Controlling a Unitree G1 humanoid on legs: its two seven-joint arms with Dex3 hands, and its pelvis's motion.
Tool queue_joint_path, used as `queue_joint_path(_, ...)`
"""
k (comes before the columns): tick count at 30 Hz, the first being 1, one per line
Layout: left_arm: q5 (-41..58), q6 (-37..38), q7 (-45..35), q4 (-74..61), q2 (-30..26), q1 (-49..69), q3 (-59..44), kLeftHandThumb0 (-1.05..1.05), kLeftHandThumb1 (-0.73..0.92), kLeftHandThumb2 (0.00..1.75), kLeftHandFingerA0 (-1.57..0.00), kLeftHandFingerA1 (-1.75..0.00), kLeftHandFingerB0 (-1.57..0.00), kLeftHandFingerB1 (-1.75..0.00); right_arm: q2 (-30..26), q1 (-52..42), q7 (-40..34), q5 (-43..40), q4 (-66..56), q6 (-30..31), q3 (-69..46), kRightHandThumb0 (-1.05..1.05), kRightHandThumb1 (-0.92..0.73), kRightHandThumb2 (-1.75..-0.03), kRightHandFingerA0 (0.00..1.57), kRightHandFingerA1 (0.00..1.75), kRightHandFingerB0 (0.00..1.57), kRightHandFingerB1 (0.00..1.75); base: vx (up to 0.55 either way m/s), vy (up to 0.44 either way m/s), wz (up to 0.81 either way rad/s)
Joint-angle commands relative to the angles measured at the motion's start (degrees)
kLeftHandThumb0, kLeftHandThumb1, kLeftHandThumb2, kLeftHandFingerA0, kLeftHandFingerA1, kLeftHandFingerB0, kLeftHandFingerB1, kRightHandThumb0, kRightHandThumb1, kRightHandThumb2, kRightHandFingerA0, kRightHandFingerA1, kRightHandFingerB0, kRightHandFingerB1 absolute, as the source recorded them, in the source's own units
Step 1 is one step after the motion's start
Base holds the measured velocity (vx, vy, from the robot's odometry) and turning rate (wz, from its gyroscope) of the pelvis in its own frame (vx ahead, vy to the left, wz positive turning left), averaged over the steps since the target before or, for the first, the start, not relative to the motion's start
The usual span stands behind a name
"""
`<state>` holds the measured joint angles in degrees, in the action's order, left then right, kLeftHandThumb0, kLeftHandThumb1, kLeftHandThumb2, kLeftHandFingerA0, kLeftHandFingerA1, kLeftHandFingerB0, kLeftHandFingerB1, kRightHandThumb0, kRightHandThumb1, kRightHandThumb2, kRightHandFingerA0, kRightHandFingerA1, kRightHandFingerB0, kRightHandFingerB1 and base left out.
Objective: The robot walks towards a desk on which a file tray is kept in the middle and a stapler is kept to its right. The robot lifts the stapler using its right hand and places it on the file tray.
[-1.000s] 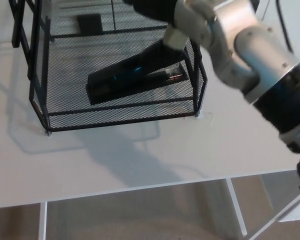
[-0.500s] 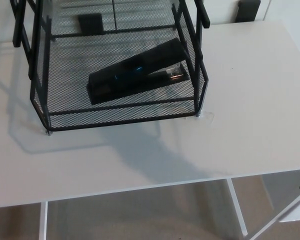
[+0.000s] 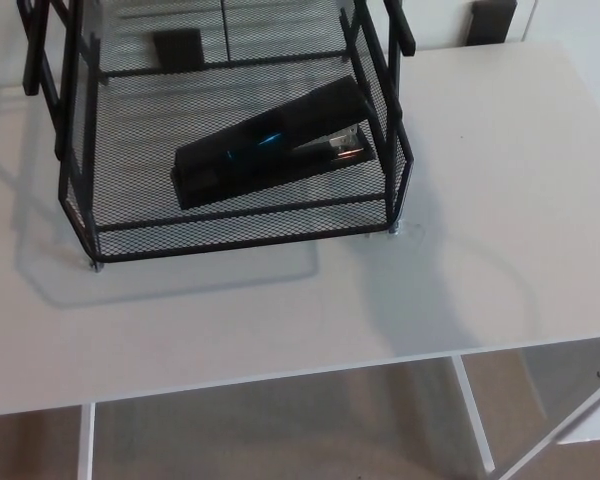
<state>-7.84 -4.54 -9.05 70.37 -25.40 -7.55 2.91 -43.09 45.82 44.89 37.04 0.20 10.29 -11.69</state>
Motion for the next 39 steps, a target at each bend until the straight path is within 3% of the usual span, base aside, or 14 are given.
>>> queue_joint_path(1, 1.7, 0.8, 0.3, 0.8, -1.8, 1.8, -2.7, -0.83, 0.5, 1.43, -0.65, -1.06, -0.5, -0.95, 4.3, -44.2, -13.3, -15.1, 11.0, -13.1, -47.1, -0.95, -0.6, -0.99, 0.02, 0.45, 0.02, 0.43, 0.0, 0.0, 0.0)
queue_joint_path(4, 2.0, 0.3, 0.2, 0.8, -1.8, 1.7, -3.1, -0.6, 0.65, 1.44, -0.61, -0.98, -0.26, -0.78, 8.1, -49.9, -18.5, -16.8, 16.2, -14.0, -47.6, -0.97, -0.72, -0.61, 0.0, 0.65, 0.0, 0.55, 0.0, 0.0, 0.0)
queue_joint_path(12, 1.9, 0.7, 0.5, 1.1, -1.4, 1.9, -3.2, -0.78, 0.51, 1.43, -0.59, -1.03, -0.41, -0.9, 14.9, -55.7, -30.7, -20.2, 38.3, -18.3, -41.8, -0.97, -0.61, -0.58, 0.0, 0.96, 0.06, 0.79, 0.0, 0.0, 0.0)
queue_joint_path(13, 2.1, 0.8, 0.8, 1.3, -1.2, 1.9, -3.6, -0.8, 0.5, 1.44, -0.6, -1.04, -0.4, -0.91, 15.4, -55.7, -31.1, -20.6, 40.8, -17.9, -41.3, -0.58, -0.22, -0.91, 0.61, 0.95, 0.01, 0.59, 0.0, 0.0, 0.0)
queue_joint_path(14, 2.1, 0.9, 1.0, 1.4, -1.1, 1.9, -3.7, -0.79, 0.5, 1.45, -0.65, -1.07, -0.45, -0.94, 15.8, -55.8, -32.5, -20.0, 41.9, -17.6, -40.5, -1.05, -0.65, -0.59, 1.01, 1.04, 0.04, 0.83, 0.0, 0.0, 0.0)
queue_joint_path(16, 1.2, 1.2, 1.6, 1.4, -0.9, 2.1, -3.0, -0.81, 0.51, 1.44, -0.68, -1.07, -0.45, -0.93, 15.8, -55.1, -33.3, -20.8, 45.0, -16.8, -40.5, -0.55, -0.18, -0.9, 0.99, 0.97, 0.01, 0.58, 0.0, 0.0, 0.0)
queue_joint_path(17, 1.4, 0.5, 1.4, 1.5, -0.8, 1.8, -3.2, -0.8, 0.5, 1.44, -0.67, -1.07, -0.48, -0.95, 15.9, -55.0, -33.6, -20.7, 46.0, -16.8, -40.0, -1.05, -0.66, -0.61, 1.21, 0.83, 0.03, 0.82, 0.0, 0.0, 0.0)
queue_joint_path(18, 2.1, -0.5, 1.0, 1.6, -0.9, 1.4, -3.9, -0.77, 0.49, 1.45, -0.64, -1.07, -0.48, -0.95, 16.4, -55.0, -33.5, -20.8, 47.5, -16.4, -39.4, -1.05, -0.65, -0.6, 0.83, 0.93, 0.0, 0.85, 0.0, 0.0, 0.0)
queue_joint_path(22, 1.9, 0.4, 1.0, 1.5, -1.3, 1.8, -4.3, -0.75, 0.51, 1.44, -0.62, -1.06, -0.42, -0.91, 17.4, -55.6, -28.2, -20.5, 45.2, -8.9, -37.9, -1.05, -0.54, -1.01, 0.97, 0.8, 0.03, 0.63, 0.0, 0.0, 0.0)
queue_joint_path(25, 1.6, 0.7, 0.9, 1.7, -1.3, 1.9, -4.3, -0.82, 0.5, 1.44, -0.64, -1.06, -0.5, -0.95, 16.9, -56.8, -26.7, -20.7, 50.6, -14.8, -35.7, -1.0, -0.62, -0.59, 0.3, 0.75, 0.0, 0.84, 0.0, 0.0, 0.0)
queue_joint_path(29, 1.0, 0.7, 1.1, 1.3, -1.4, 2.3, -4.2, -0.8, 0.52, 1.43, -0.63, -1.04, -0.46, -0.92, 16.3, -57.1, -26.4, -19.7, 51.9, -15.7, -33.0, -0.93, -0.44, -0.91, 0.41, 0.69, 0.11, 0.68, 0.0, 0.0, 0.0)
queue_joint_path(32, 1.1, 0.6, 0.8, 1.1, -1.4, 2.5, -4.7, -0.77, 0.52, 1.45, -0.58, -1.03, -0.43, -0.91, 16.1, -56.6, -25.1, -21.9, 53.7, -16.8, -32.7, -0.96, -0.55, -0.58, 0.42, 0.65, 0.13, 0.72, 0.0, 0.0, 0.0)
queue_joint_path(33, 1.1, 0.6, 0.6, 0.9, -1.4, 2.4, -4.9, -0.79, 0.52, 1.43, -0.59, -1.03, -0.41, -0.9, 15.9, -56.3, -23.7, -22.9, 54.5, -16.8, -32.3, -0.93, -0.43, -0.88, 0.39, 0.66, 0.11, 0.65, 0.0, 0.0, 0.0)
queue_joint_path(39, 1.4, 0.8, 0.8, 1.4, -1.4, 2.1, -6.0, -0.81, 0.54, 1.41, -0.63, -1.03, -0.41, -0.9, 14.7, -55.4, -23.7, -24.6, 57.0, -21.7, -29.1, -0.98, -0.39, -0.73, 0.51, 0.65, 0.18, 0.7, 0.0, 0.0, 0.0)
